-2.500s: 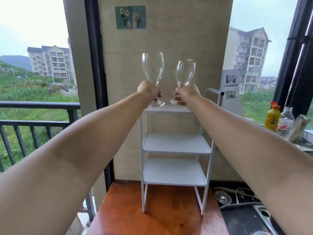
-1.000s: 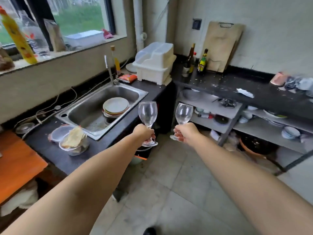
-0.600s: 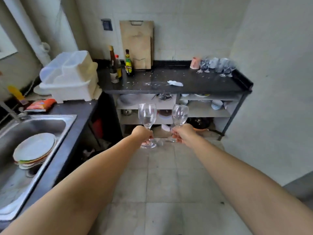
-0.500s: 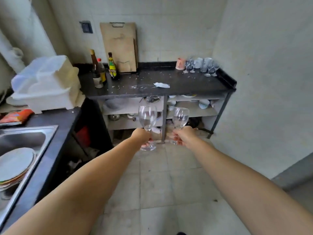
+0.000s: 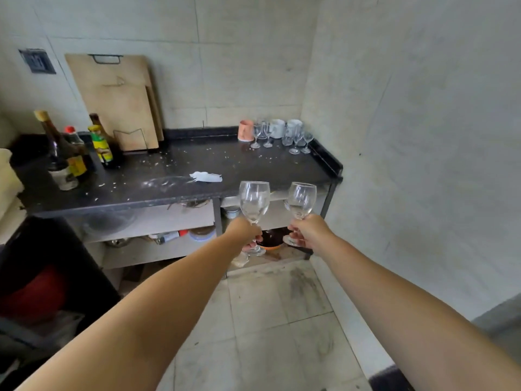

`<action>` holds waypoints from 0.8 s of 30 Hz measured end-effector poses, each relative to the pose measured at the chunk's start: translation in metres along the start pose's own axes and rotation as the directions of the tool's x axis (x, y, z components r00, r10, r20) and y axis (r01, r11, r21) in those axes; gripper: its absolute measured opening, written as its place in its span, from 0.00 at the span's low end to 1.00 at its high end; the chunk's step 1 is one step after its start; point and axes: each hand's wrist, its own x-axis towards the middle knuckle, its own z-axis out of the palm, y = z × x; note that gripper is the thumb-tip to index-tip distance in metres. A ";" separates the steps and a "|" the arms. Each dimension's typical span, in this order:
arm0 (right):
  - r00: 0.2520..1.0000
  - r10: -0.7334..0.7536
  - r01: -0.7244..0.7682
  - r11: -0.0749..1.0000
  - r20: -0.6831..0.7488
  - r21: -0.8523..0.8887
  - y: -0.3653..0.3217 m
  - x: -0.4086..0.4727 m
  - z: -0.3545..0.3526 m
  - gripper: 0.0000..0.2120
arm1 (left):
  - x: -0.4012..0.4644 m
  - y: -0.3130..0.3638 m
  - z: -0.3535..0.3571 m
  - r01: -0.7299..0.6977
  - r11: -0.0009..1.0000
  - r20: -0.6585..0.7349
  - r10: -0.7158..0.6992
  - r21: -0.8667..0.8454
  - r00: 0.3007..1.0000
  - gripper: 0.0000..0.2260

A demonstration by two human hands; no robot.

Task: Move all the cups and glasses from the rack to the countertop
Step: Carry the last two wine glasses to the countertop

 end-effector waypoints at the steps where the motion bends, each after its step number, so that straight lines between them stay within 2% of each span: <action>1: 1.000 -0.009 0.009 1.000 -0.003 -0.009 -0.012 0.016 -0.011 0.03 | 0.014 0.015 0.009 0.004 1.000 0.007 -0.004 -0.021 1.000 0.08; 4: 1.000 -0.013 0.012 1.000 -0.011 -0.008 -0.027 0.054 -0.029 0.10 | 0.049 0.042 0.025 0.009 1.000 0.027 -0.008 -0.004 1.000 0.08; 7: 1.000 0.013 -0.013 1.000 -0.003 0.005 -0.044 0.093 -0.037 0.13 | 0.088 0.066 0.033 0.016 1.000 0.030 -0.016 0.000 0.999 0.04; 14: 1.000 0.018 -0.018 1.000 0.007 0.002 -0.087 0.195 -0.031 0.03 | 0.192 0.113 0.029 0.004 0.997 0.016 -0.005 0.077 1.000 0.12; 18: 1.000 0.023 -0.023 1.000 -0.017 0.003 -0.119 0.264 -0.018 0.03 | 0.264 0.148 0.020 0.000 1.000 0.025 0.000 0.013 1.000 0.03; 24: 0.998 0.060 -0.060 0.998 -0.029 0.015 -0.165 0.353 0.002 0.05 | 0.356 0.200 -0.007 -0.028 0.995 0.041 0.024 0.099 0.999 0.05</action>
